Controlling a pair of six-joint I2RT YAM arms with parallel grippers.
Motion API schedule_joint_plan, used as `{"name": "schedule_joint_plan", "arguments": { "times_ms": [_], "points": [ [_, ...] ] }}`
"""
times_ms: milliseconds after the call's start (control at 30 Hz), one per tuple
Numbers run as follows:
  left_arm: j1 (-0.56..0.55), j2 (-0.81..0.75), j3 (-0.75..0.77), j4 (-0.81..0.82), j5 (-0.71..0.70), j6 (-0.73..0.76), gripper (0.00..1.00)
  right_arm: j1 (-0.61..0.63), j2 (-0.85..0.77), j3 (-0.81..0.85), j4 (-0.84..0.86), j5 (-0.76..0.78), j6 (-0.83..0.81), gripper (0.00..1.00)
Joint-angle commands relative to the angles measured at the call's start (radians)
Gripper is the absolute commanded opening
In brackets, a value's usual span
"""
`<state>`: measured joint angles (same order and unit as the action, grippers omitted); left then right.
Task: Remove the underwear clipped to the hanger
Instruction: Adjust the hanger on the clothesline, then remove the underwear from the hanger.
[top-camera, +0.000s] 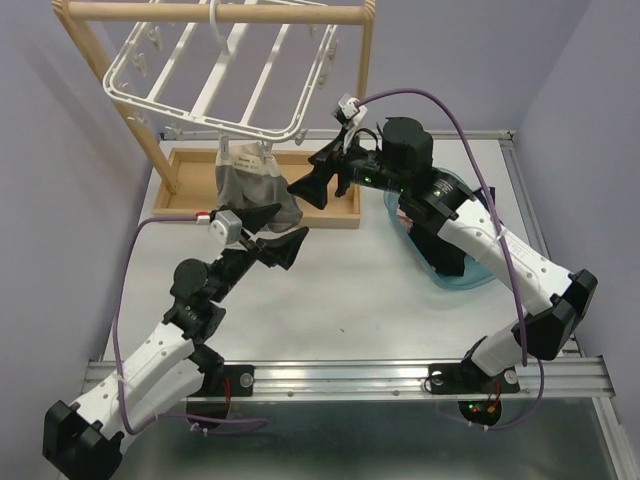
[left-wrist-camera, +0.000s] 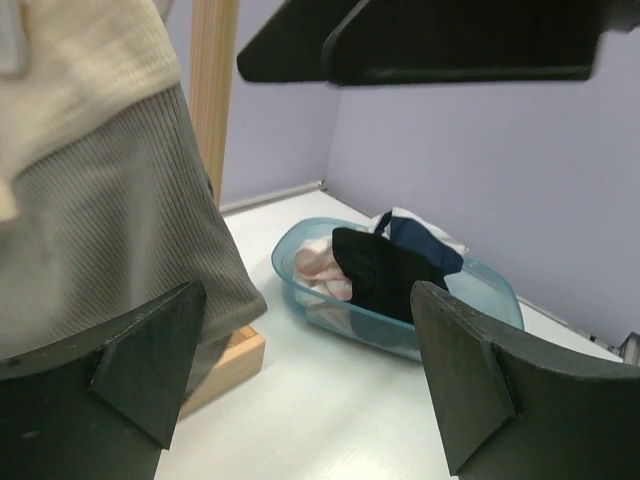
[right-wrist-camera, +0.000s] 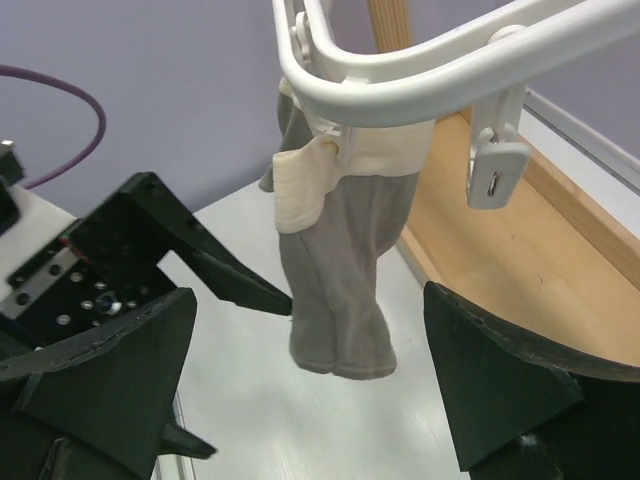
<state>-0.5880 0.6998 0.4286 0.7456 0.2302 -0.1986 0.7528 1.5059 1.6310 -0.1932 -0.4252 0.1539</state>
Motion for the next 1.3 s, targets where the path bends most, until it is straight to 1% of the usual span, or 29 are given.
{"name": "schedule_joint_plan", "arguments": {
  "times_ms": [0,100,233,333,367,433,467,533,567,633,733,800,900,933,1100,1267],
  "points": [
    [-0.004,-0.118,-0.007,-0.017,-0.029,-0.001,0.96,0.023,0.008,0.092,0.057,0.045,-0.005,1.0],
    [-0.003,-0.193,-0.002,-0.101,-0.041,0.001,0.96,0.04,0.027,0.11,0.055,0.052,-0.016,1.0],
    [-0.003,-0.276,0.021,-0.199,-0.12,0.008,0.96,0.052,0.046,0.119,0.052,0.065,-0.031,0.99],
    [-0.004,-0.319,0.062,-0.274,-0.221,0.015,0.98,0.06,0.056,0.11,0.051,0.075,-0.036,0.98],
    [-0.004,-0.332,0.077,-0.314,-0.297,0.013,0.99,0.063,0.057,0.106,0.051,0.077,-0.042,0.97],
    [-0.004,-0.342,0.114,-0.347,-0.354,0.018,0.99,0.068,0.054,0.089,0.051,0.085,-0.05,0.96],
    [-0.003,-0.35,0.125,-0.374,-0.415,0.018,0.99,0.068,0.05,0.083,0.052,0.085,-0.054,0.95],
    [-0.004,-0.352,0.154,-0.394,-0.475,0.022,0.99,0.071,0.042,0.07,0.052,0.085,-0.066,0.95],
    [-0.004,-0.342,0.165,-0.414,-0.533,0.024,0.99,0.069,0.039,0.061,0.052,0.08,-0.077,0.95],
    [-0.003,-0.31,0.203,-0.43,-0.586,0.05,0.99,0.069,0.028,0.05,0.051,0.056,-0.092,0.95],
    [-0.003,-0.266,0.269,-0.433,-0.588,0.109,0.99,0.069,0.013,0.015,0.048,-0.01,-0.138,0.95],
    [-0.001,-0.22,0.326,-0.436,-0.575,0.14,0.99,0.071,0.001,-0.023,0.044,-0.058,-0.204,0.96],
    [0.004,-0.174,0.375,-0.446,-0.54,0.179,0.98,0.071,-0.013,-0.054,0.046,-0.04,-0.232,0.96],
    [0.005,-0.166,0.395,-0.443,-0.504,0.18,0.97,0.069,-0.015,-0.071,0.049,-0.021,-0.234,0.95],
    [0.008,-0.128,0.443,-0.46,-0.437,0.171,0.94,0.074,-0.015,-0.106,0.07,-0.027,-0.214,0.93],
    [0.017,-0.082,0.446,-0.445,-0.39,0.131,0.91,0.102,-0.001,-0.143,0.097,-0.017,-0.203,0.91]
  ]
}}
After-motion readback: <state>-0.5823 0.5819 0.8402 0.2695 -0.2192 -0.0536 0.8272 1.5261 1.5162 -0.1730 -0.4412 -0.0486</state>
